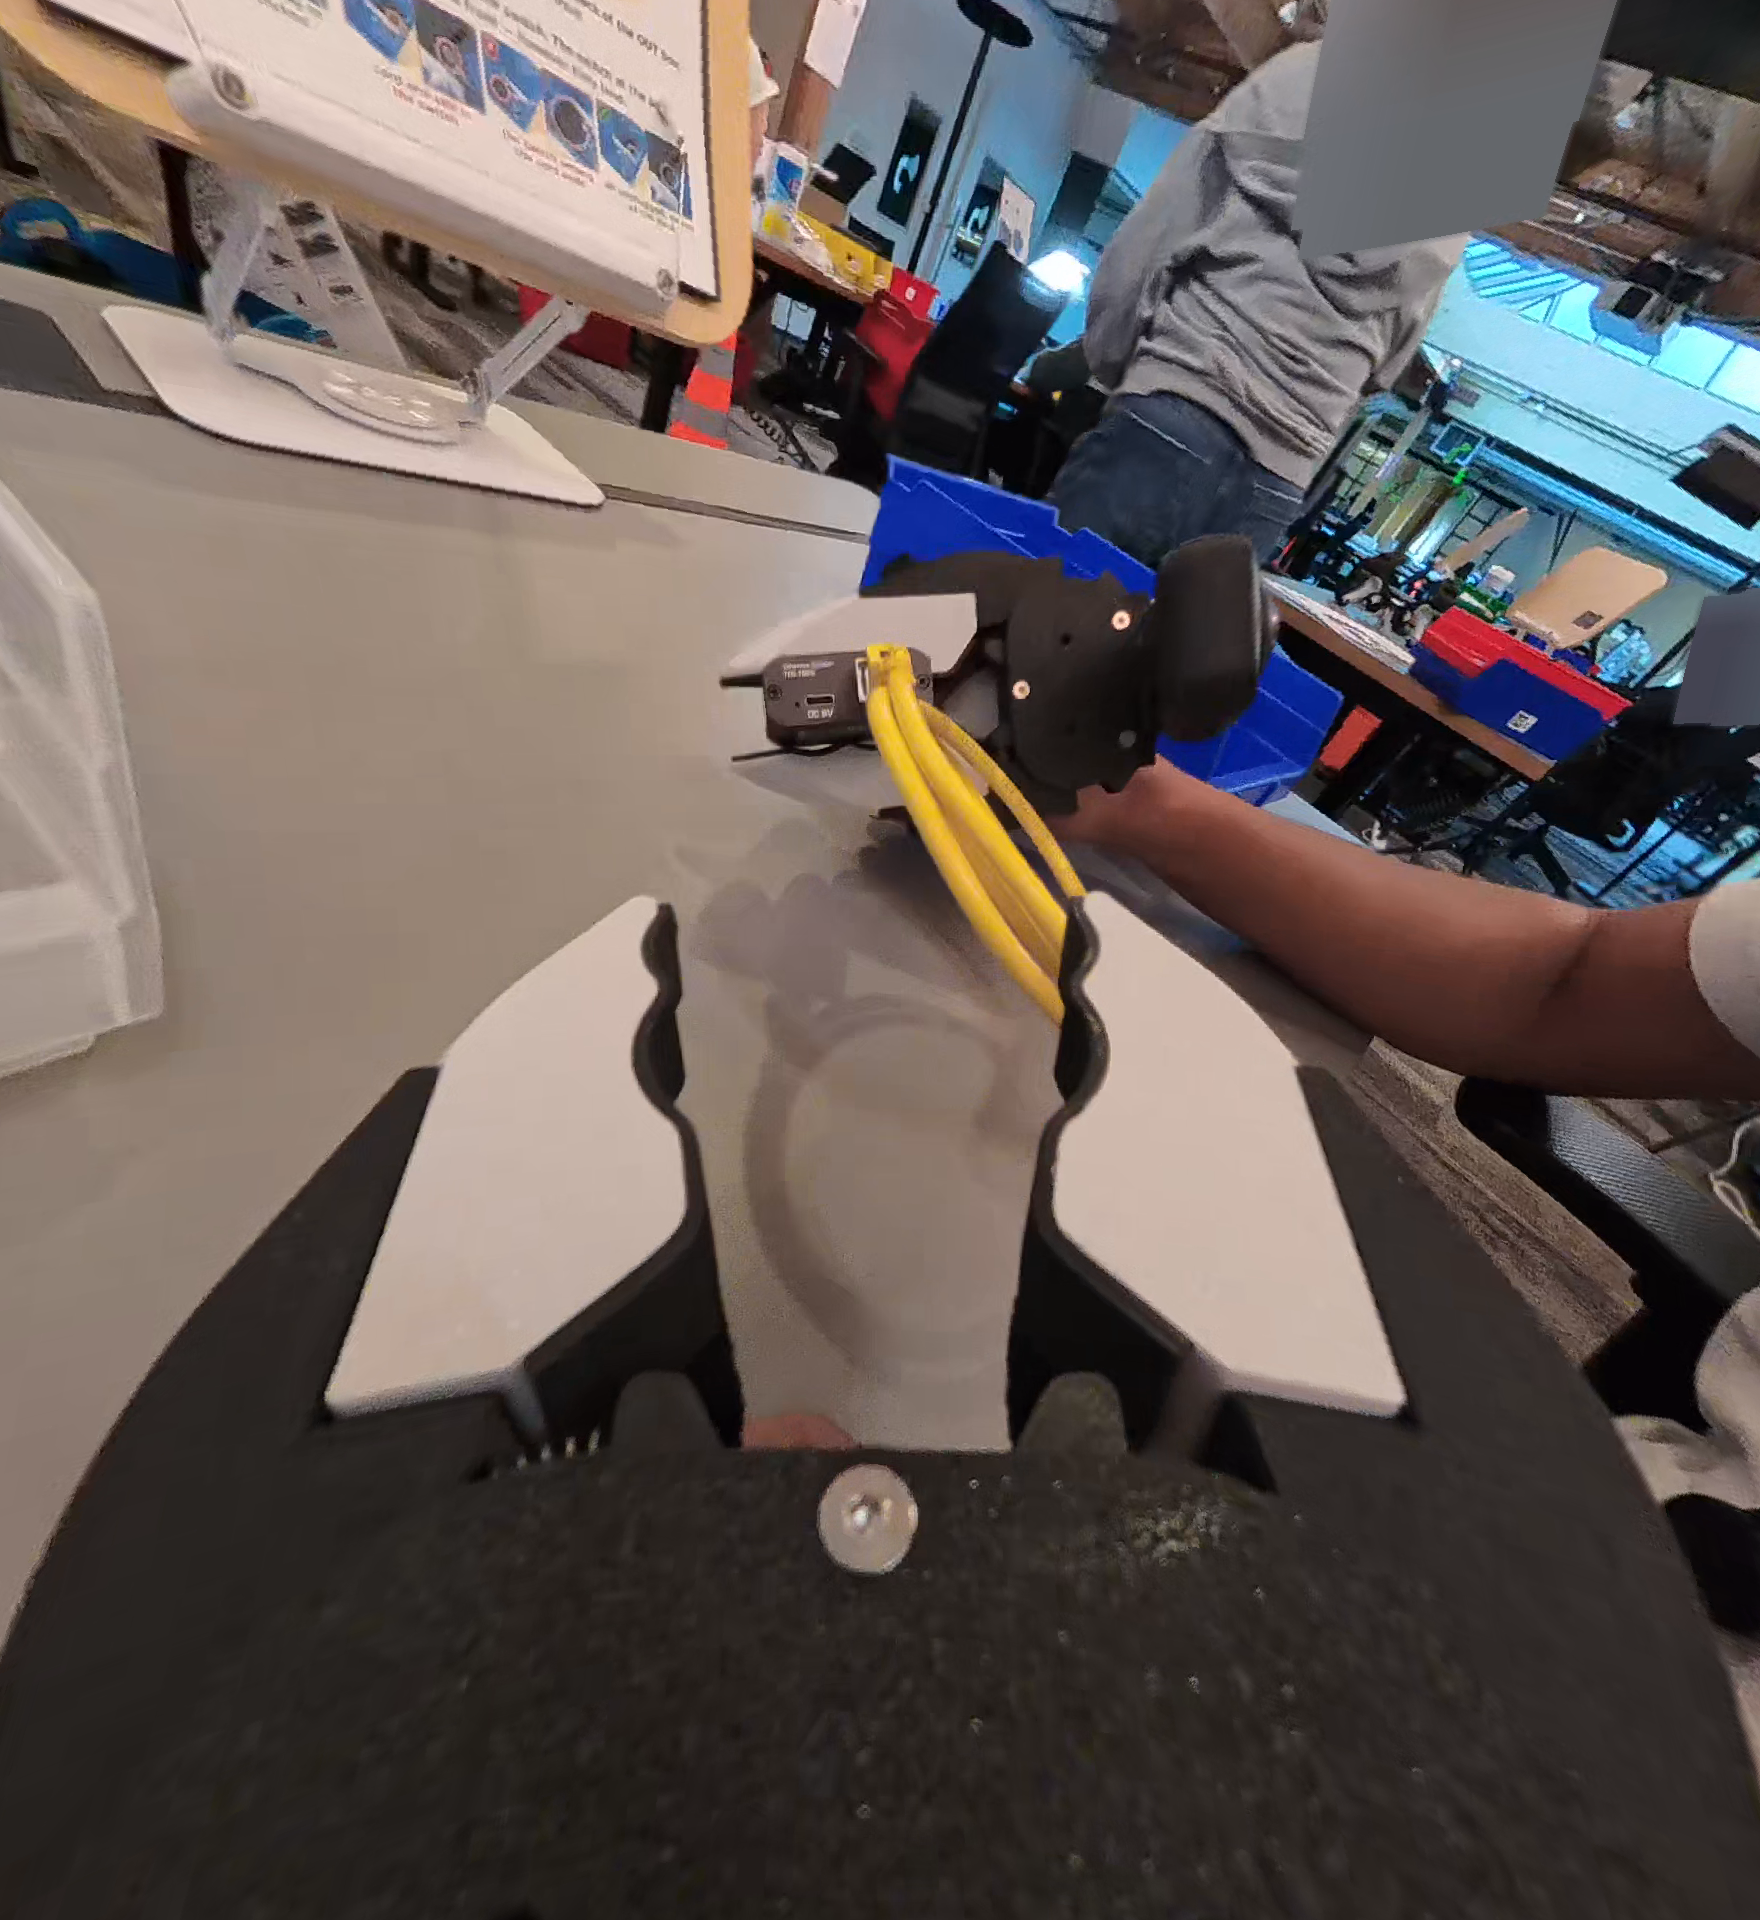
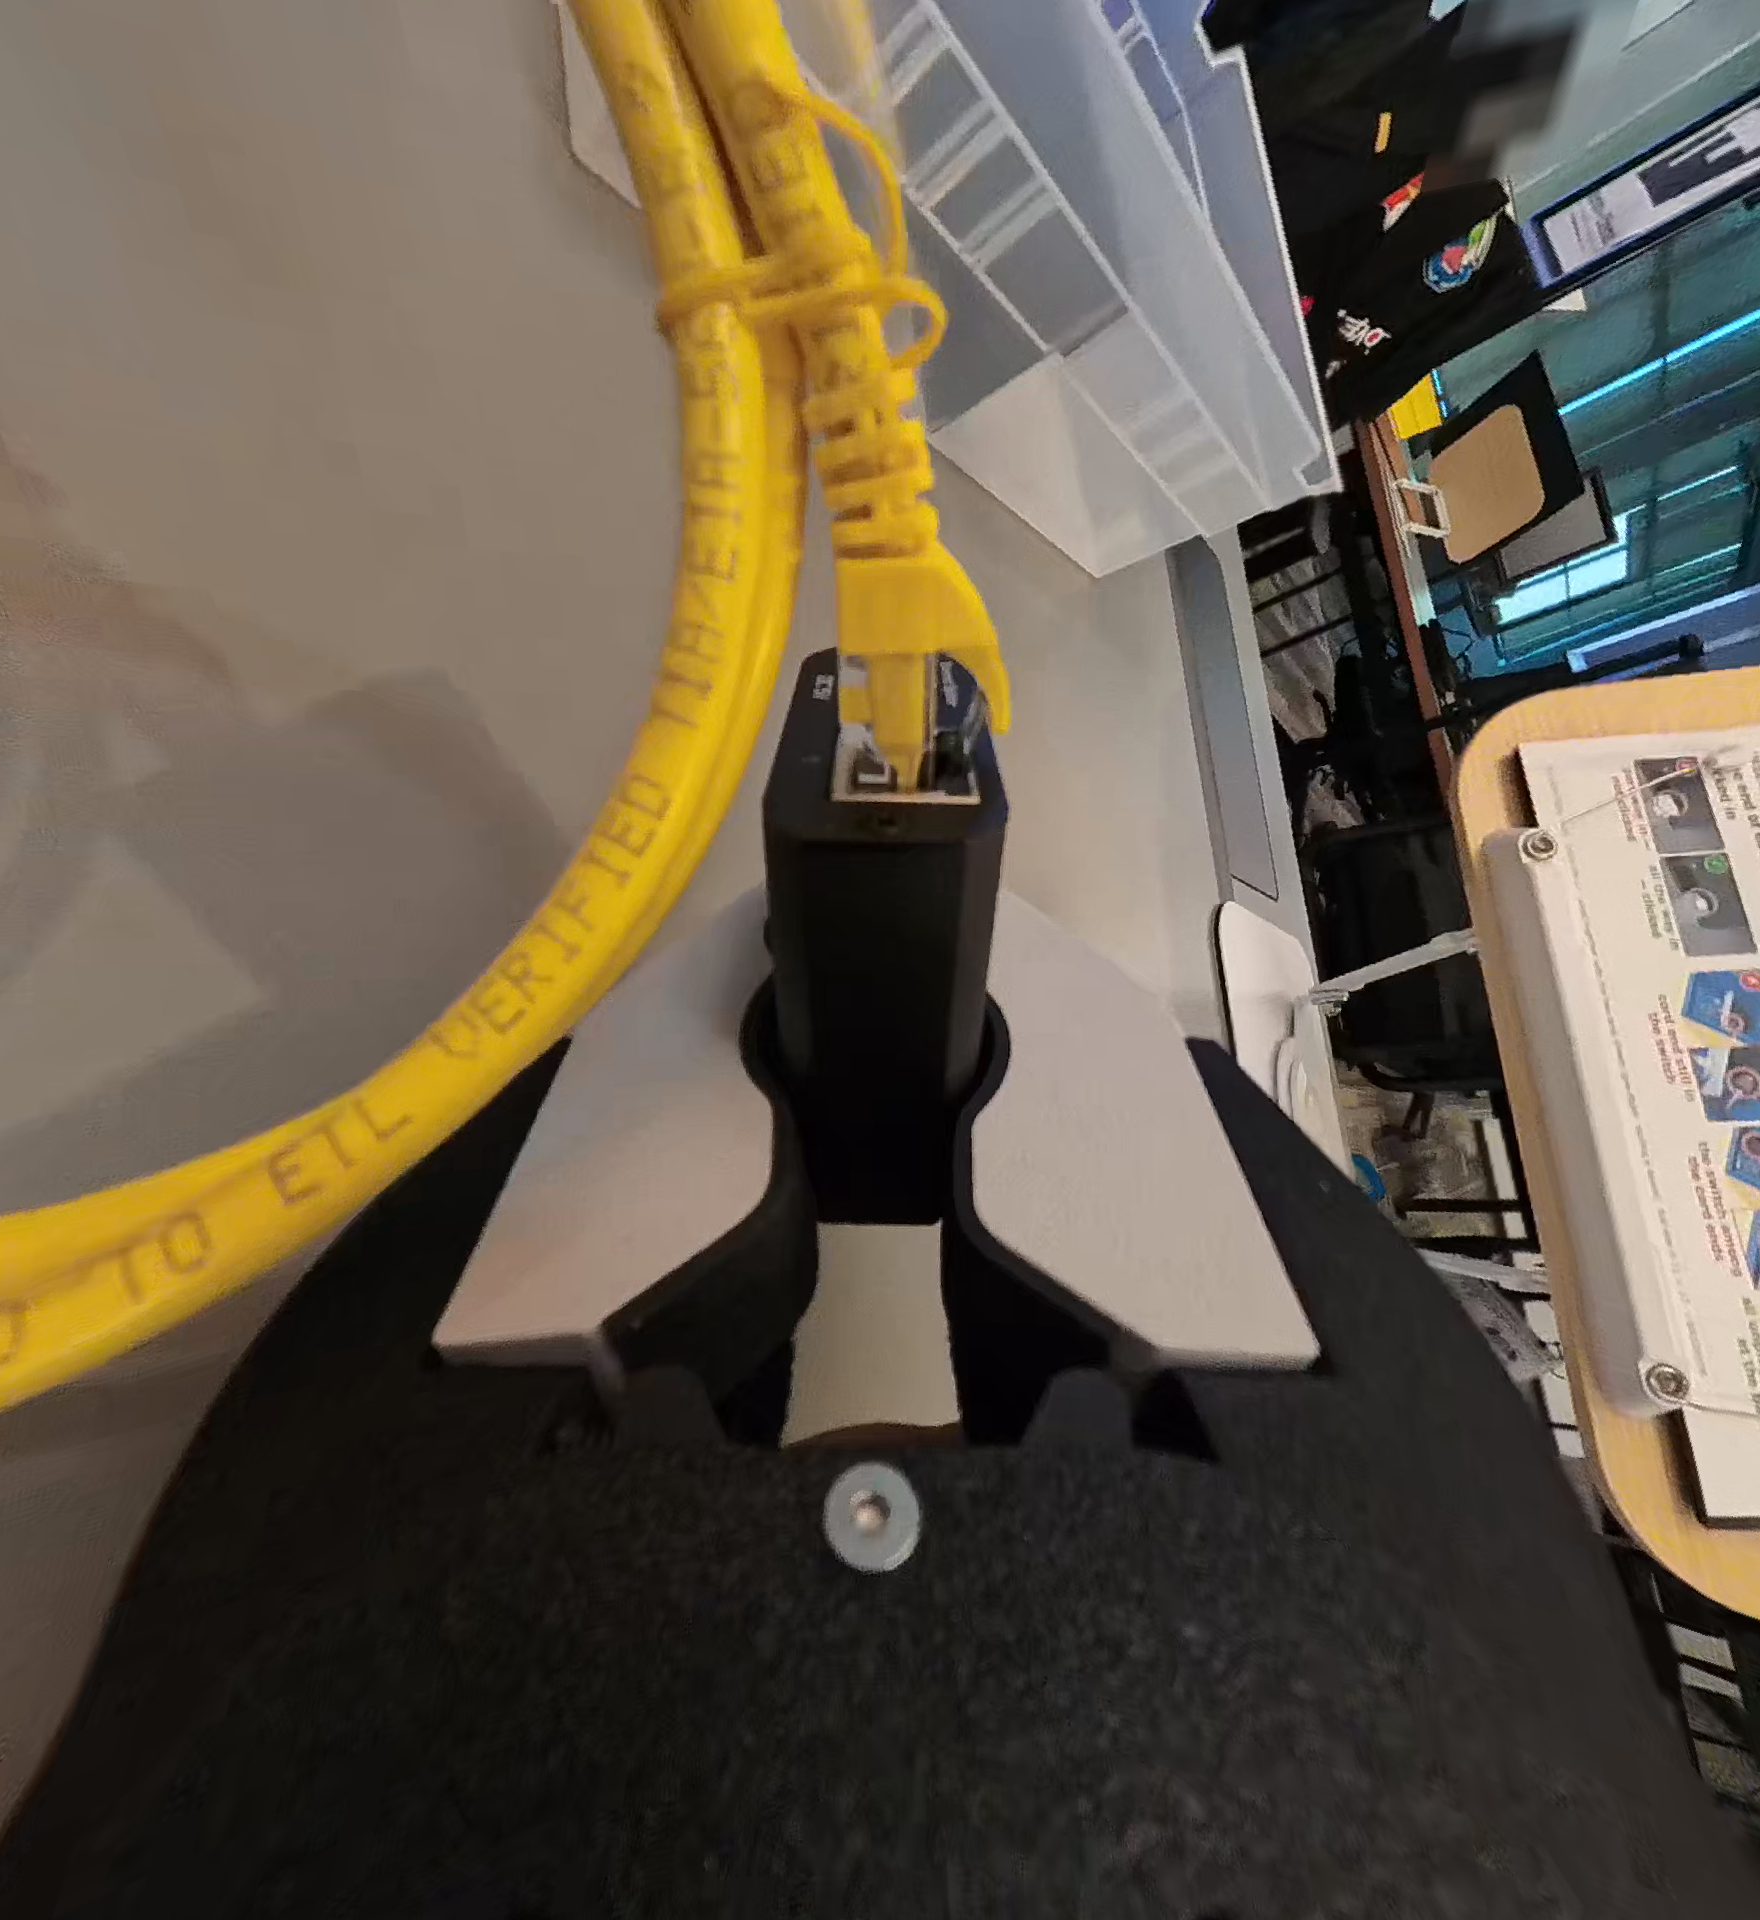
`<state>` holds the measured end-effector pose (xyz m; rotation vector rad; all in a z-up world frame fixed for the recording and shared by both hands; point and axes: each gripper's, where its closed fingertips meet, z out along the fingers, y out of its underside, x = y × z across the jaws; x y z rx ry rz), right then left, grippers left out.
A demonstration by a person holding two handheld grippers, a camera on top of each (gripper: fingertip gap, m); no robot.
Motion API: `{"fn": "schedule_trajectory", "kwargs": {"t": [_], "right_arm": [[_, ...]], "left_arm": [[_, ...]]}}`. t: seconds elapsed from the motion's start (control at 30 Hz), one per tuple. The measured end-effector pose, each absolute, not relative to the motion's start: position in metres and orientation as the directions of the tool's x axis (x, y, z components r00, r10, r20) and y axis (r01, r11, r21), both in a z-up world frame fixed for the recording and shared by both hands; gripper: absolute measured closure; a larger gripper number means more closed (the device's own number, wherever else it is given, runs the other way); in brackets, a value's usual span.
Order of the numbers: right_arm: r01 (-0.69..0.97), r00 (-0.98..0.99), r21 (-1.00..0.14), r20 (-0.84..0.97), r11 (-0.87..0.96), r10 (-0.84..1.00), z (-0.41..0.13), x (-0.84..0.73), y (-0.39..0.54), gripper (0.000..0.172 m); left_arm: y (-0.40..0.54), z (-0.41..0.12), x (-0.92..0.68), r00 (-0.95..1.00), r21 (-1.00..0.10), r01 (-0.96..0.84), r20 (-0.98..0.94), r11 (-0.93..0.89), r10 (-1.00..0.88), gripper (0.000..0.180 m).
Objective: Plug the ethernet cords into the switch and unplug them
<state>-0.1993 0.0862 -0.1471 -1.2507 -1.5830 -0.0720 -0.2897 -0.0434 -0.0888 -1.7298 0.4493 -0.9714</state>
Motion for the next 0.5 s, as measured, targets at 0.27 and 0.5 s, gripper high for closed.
{"fn": "schedule_trajectory", "kwargs": {"t": [0.27, 0.5], "right_arm": [[0.748, 0.098, -0.485, 0.755, 0.452, 0.648, -0.153, -0.2, 0.088, 0.147], [0.768, 0.098, -0.463, 0.769, 0.443, 0.632, -0.15, -0.198, 0.089, 0.147]], "left_arm": [[-0.033, -0.089, -0.303, 0.646, -0.922, 0.161, 0.369, -0.353, -0.669, 0.114], [-0.038, -0.104, -0.285, 0.624, -0.913, 0.069, 0.353, -0.401, -0.697, 0.113]]}}
